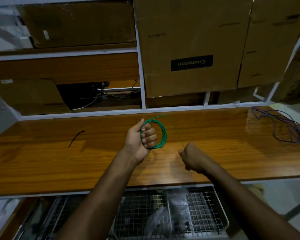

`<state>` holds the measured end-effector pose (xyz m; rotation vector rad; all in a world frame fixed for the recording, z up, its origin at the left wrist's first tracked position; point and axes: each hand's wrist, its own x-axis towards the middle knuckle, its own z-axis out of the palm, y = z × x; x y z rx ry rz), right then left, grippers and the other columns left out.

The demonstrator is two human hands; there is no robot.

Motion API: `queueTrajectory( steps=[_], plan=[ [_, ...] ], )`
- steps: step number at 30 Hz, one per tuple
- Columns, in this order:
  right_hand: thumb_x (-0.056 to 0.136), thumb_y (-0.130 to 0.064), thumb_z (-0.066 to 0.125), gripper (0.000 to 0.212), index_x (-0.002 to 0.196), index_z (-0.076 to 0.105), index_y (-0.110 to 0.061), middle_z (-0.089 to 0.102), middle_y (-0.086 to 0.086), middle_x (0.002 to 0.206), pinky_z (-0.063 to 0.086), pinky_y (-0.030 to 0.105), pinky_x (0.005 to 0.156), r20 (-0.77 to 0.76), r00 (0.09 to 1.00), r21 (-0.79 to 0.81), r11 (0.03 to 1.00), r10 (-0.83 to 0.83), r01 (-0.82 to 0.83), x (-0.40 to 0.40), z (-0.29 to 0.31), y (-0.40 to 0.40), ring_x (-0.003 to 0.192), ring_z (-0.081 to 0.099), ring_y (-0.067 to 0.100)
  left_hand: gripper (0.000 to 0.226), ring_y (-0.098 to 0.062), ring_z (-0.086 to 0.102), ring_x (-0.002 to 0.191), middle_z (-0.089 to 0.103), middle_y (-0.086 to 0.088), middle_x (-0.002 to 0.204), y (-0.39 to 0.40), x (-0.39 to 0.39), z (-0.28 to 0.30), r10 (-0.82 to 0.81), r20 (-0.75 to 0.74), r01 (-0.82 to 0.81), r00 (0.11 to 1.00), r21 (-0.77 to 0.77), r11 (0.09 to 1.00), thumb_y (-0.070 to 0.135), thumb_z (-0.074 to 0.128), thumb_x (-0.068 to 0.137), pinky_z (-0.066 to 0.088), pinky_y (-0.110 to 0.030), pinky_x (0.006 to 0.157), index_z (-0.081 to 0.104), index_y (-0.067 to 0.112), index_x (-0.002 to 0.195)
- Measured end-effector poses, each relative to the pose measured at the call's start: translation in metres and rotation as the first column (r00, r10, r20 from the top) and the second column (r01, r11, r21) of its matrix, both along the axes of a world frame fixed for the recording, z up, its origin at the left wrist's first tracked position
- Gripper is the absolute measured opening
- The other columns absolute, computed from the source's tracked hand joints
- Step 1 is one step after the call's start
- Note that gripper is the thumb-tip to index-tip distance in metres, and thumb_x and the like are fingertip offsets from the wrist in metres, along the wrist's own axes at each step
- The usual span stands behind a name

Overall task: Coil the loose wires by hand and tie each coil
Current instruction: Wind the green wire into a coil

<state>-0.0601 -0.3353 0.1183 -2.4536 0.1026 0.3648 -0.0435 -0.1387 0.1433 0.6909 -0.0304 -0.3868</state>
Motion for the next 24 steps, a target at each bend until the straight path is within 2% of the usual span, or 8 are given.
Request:
queueTrajectory(
  steps=[3,9,13,15,18,20,22,24],
  plan=[
    [0.105,-0.018,0.04,0.063,0.151,0.002,0.004,0.05,0.028,0.14,0.047,0.04,0.091,-0.157,0.968,-0.297,0.925,0.197,-0.236,-0.017,0.007,0.022,0.12,0.056,0.032,0.051,-0.005,0.028,0.035,0.03,0.007,0.048,-0.011,0.0,-0.002,-0.006,0.002,0.006,1.0,0.007,1.0,0.041,0.03,0.104,0.016,-0.019,0.037,0.042,0.02,0.06],
    [0.097,-0.002,0.049,0.028,0.124,0.051,0.004,0.06,0.023,0.122,0.042,0.034,0.076,-0.12,0.758,-0.614,0.553,0.641,-0.564,-0.06,0.057,0.041,0.112,0.06,0.037,0.052,-0.004,0.028,0.035,0.03,0.008,0.046,-0.016,0.0,0.0,0.046,-0.01,-0.045,0.999,0.055,0.997,0.043,0.03,0.105,0.016,-0.018,0.037,0.041,0.02,0.06],
    [0.1,-0.008,0.044,0.018,0.09,0.059,-0.007,0.059,0.012,0.093,0.042,0.034,0.063,0.051,0.646,-0.764,0.447,0.762,-0.466,-0.064,0.083,0.045,0.088,0.062,0.029,0.053,-0.004,0.026,0.035,0.029,0.007,0.046,-0.018,-0.002,0.0,0.076,-0.006,-0.075,0.997,0.088,0.993,0.042,0.032,0.105,0.016,-0.017,0.036,0.042,0.02,0.058],
    [0.103,-0.02,0.043,0.018,0.098,0.059,-0.013,0.057,0.006,0.101,0.045,0.035,0.066,0.166,0.553,-0.837,0.413,0.817,-0.359,-0.062,0.096,0.046,0.091,0.059,0.023,0.049,-0.006,0.028,0.041,0.031,0.006,0.05,-0.018,-0.002,-0.003,0.107,-0.005,-0.106,0.994,0.139,0.985,0.043,0.037,0.102,0.016,-0.019,0.044,0.044,0.019,0.06],
    [0.097,-0.038,0.056,0.028,0.119,0.062,-0.023,0.06,0.002,0.119,0.045,0.034,0.074,0.36,0.334,-0.863,0.446,0.871,-0.235,-0.05,0.109,0.042,0.099,0.061,0.02,0.036,-0.013,0.041,0.061,0.046,-0.001,0.071,-0.019,-0.009,0.0,0.121,0.004,-0.119,0.993,0.238,0.964,0.048,0.049,0.097,0.03,-0.023,0.052,0.056,0.017,0.08],
    [0.084,-0.043,0.073,0.031,0.108,0.069,-0.024,0.066,-0.001,0.099,0.037,0.027,0.059,0.445,0.252,-0.854,0.492,0.859,-0.169,-0.035,0.112,0.038,0.078,0.063,0.015,0.035,-0.018,0.055,0.066,0.06,-0.009,0.078,-0.022,-0.014,0.004,0.142,0.055,-0.152,0.988,0.306,0.94,0.037,0.042,0.103,0.042,-0.029,0.056,0.063,0.011,0.09],
    [0.073,-0.035,0.084,0.023,0.086,0.071,-0.022,0.062,-0.006,0.075,0.025,0.017,0.051,0.567,0.214,-0.767,0.604,0.796,-0.216,-0.021,0.113,0.037,0.058,0.056,0.01,0.03,-0.018,0.052,0.064,0.058,-0.01,0.075,-0.025,-0.017,0.009,0.136,0.111,-0.166,0.984,0.342,0.925,0.02,0.037,0.104,0.039,-0.029,0.054,0.062,0.008,0.091],
    [0.08,-0.031,0.079,0.016,0.077,0.066,-0.021,0.056,-0.01,0.071,0.025,0.016,0.048,0.66,0.278,-0.595,0.712,0.698,-0.373,-0.007,0.117,0.037,0.059,0.055,0.008,0.033,-0.012,0.042,0.049,0.045,-0.004,0.059,-0.028,-0.019,0.013,0.106,0.109,-0.137,0.988,0.336,0.932,0.009,0.035,0.099,0.032,-0.023,0.042,0.055,0.011,0.073]
  ],
)
